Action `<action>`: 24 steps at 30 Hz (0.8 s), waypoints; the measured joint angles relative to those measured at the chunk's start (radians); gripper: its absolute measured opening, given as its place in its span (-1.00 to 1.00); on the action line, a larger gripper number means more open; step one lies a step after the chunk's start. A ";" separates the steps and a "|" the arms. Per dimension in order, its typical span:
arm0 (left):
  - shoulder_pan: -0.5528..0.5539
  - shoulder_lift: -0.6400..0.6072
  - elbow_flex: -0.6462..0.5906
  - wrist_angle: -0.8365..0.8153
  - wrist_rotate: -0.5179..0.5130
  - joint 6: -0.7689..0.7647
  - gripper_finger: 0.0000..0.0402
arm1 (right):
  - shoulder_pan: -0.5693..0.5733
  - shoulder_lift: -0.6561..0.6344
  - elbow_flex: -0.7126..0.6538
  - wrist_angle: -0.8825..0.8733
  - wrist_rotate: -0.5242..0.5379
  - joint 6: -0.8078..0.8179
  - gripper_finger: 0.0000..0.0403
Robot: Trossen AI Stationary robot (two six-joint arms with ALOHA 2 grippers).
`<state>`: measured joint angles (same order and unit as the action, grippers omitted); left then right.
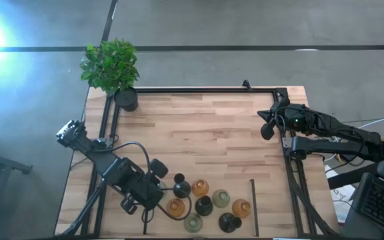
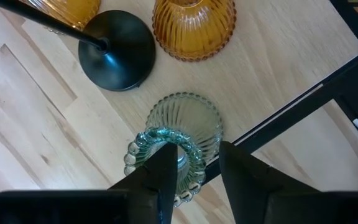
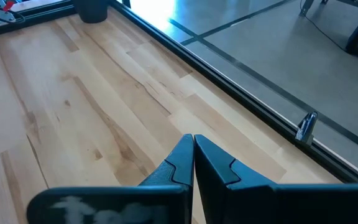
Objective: Pick & Place candle stick holders
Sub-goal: Put the transparent glass candle holder on the shelf
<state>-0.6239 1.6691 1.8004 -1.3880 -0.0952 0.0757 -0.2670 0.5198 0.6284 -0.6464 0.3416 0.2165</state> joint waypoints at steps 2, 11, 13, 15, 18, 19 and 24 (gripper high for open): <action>0.000 0.000 0.002 0.000 0.000 -0.003 -0.36 | 0.000 0.000 0.000 0.000 0.000 0.000 -0.96; 0.000 -0.006 0.005 -0.008 -0.001 -0.020 -0.16 | 0.000 0.000 0.000 0.000 0.000 0.000 -0.96; -0.001 -0.009 0.005 -0.025 -0.001 -0.025 -0.15 | 0.000 0.000 0.000 0.000 0.000 0.000 -0.96; -0.002 -0.016 0.005 -0.041 -0.001 -0.035 -0.15 | 0.000 0.000 0.000 0.000 0.000 0.000 -0.96; -0.002 -0.027 0.005 -0.050 -0.002 -0.057 -0.15 | 0.000 0.000 0.000 0.000 0.000 0.000 -0.96; -0.002 -0.031 0.005 -0.049 -0.002 -0.062 -0.15 | 0.000 0.000 0.000 0.000 0.000 0.000 -0.96; -0.002 -0.051 0.006 -0.047 0.001 -0.079 -0.15 | 0.000 0.000 0.000 0.000 0.000 0.000 -0.96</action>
<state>-0.6254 1.6180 1.8061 -1.4354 -0.0944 -0.0029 -0.2668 0.5198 0.6283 -0.6468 0.3414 0.2165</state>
